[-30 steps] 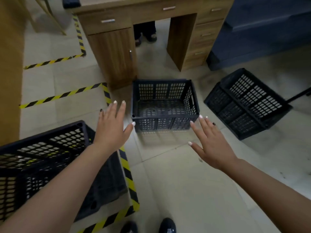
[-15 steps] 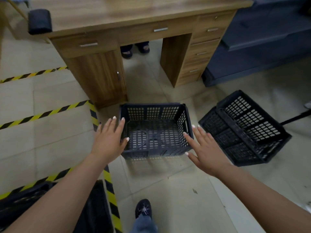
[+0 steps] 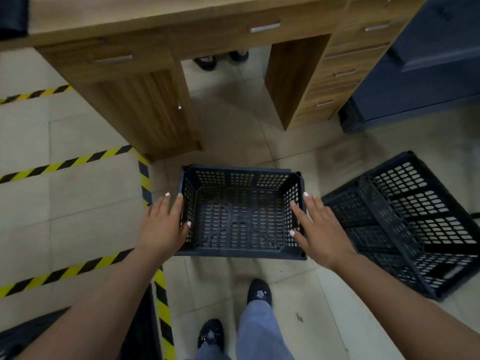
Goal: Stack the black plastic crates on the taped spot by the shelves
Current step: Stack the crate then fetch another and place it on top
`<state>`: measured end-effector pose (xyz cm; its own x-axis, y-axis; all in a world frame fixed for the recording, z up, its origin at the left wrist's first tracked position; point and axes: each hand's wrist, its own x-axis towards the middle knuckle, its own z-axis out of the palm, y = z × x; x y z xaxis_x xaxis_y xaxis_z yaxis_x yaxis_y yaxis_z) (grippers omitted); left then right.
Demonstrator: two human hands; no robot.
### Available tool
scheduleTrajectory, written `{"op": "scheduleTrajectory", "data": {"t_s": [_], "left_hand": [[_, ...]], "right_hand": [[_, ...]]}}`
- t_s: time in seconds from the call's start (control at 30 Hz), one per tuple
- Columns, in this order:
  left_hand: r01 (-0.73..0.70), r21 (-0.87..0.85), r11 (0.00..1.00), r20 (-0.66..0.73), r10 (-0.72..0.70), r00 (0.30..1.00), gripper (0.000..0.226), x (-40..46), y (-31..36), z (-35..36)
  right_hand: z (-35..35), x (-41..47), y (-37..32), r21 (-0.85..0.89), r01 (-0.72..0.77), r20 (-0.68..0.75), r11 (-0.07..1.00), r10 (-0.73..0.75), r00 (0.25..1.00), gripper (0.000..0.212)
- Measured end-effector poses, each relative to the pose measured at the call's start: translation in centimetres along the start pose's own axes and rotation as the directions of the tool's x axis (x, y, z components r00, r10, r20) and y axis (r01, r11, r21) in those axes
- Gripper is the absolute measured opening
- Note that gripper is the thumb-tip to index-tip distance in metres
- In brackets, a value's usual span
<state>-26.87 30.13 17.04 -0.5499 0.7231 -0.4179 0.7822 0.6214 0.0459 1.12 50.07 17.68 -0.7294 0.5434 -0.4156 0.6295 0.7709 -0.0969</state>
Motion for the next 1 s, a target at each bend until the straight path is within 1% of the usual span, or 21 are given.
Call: {"op": "scheduleTrajectory", "data": {"t_s": [0.13, 0.23, 0.3, 0.5, 0.63, 0.77, 0.83, 0.93, 1.0], "left_hand": [[0.044, 0.002, 0.999, 0.038, -0.045, 0.998, 0.073, 2.3, 0.0, 2.9], [0.045, 0.017, 0.999, 0.055, -0.046, 0.997, 0.074, 4.4, -0.4, 5.5], [0.046, 0.003, 0.999, 0.052, -0.046, 0.998, 0.074, 6.2, -0.9, 7.5], [0.062, 0.02, 0.998, 0.077, -0.064, 0.995, 0.076, 13.0, -3.3, 15.9], [0.07, 0.034, 0.997, 0.039, -0.071, 0.997, 0.077, 17.0, -4.4, 21.3], [0.076, 0.014, 0.997, -0.003, -0.076, 0.997, 0.079, 18.9, -5.1, 25.4], [0.057, 0.003, 0.998, -0.061, -0.057, 0.997, 0.083, 19.0, -5.3, 27.0], [0.058, 0.041, 0.997, -0.119, -0.053, 0.992, 0.093, 18.9, -5.9, 28.3], [0.043, 0.079, 0.996, -0.171, -0.029, 0.985, 0.092, 18.8, -6.4, 28.7]], "right_hand": [[2.5, 3.3, 1.5, 0.009, 0.032, 0.002, 0.999, -0.032, 0.999, 0.068], [5.1, 5.7, 2.4, -0.005, 0.022, 0.051, 1.0, -0.022, 0.998, 0.066], [7.3, 7.2, 3.1, -0.019, 0.017, 0.033, 1.0, -0.016, 0.999, 0.065], [16.6, 12.4, 5.2, -0.017, -0.084, -0.004, 0.996, 0.084, 0.996, 0.067], [22.7, 15.6, 7.1, -0.063, -0.161, -0.061, 0.985, 0.158, 0.986, 0.065], [26.8, 17.3, 8.8, -0.062, -0.238, -0.126, 0.969, 0.229, 0.965, 0.079], [28.3, 17.5, 9.3, -0.076, -0.248, -0.173, 0.966, 0.232, 0.957, 0.085], [29.5, 17.4, 10.0, -0.107, -0.244, -0.219, 0.964, 0.217, 0.951, 0.097], [29.7, 17.3, 10.7, -0.121, -0.25, -0.243, 0.961, 0.215, 0.946, 0.097]]}}
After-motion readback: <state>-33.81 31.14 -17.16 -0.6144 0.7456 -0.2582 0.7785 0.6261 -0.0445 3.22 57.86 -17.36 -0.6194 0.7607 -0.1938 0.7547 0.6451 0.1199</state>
